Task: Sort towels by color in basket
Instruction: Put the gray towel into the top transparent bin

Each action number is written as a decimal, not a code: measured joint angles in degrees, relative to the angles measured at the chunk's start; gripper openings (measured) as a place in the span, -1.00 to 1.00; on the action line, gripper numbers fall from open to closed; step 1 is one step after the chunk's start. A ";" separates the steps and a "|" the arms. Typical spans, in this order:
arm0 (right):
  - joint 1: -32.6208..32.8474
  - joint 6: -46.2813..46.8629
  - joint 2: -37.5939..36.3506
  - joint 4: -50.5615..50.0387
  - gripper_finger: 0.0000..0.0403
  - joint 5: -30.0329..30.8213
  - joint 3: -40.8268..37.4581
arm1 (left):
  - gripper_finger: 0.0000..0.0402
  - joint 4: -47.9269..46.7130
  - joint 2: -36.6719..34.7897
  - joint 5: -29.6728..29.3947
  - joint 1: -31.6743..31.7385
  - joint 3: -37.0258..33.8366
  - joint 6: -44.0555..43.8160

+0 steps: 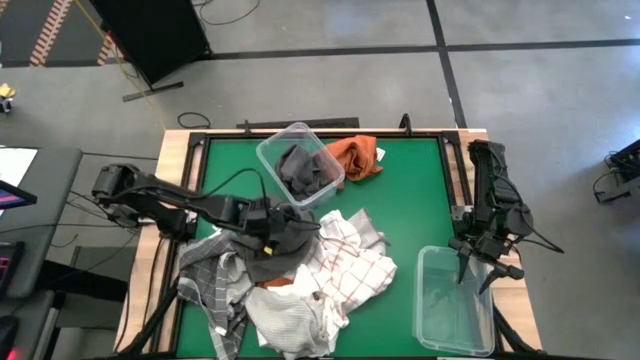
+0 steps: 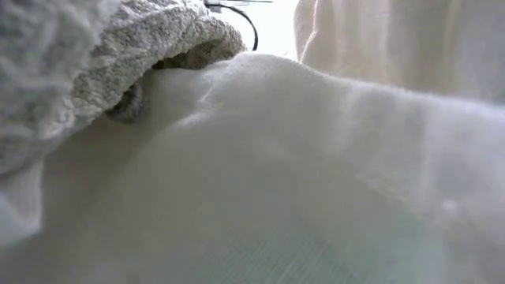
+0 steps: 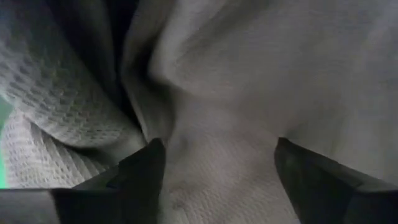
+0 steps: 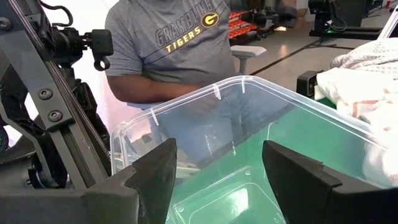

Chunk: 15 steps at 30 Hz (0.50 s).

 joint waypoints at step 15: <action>0.00 0.01 0.00 -0.09 0.31 0.00 0.00 | 0.79 22.65 -0.08 -1.90 0.88 -15.72 2.15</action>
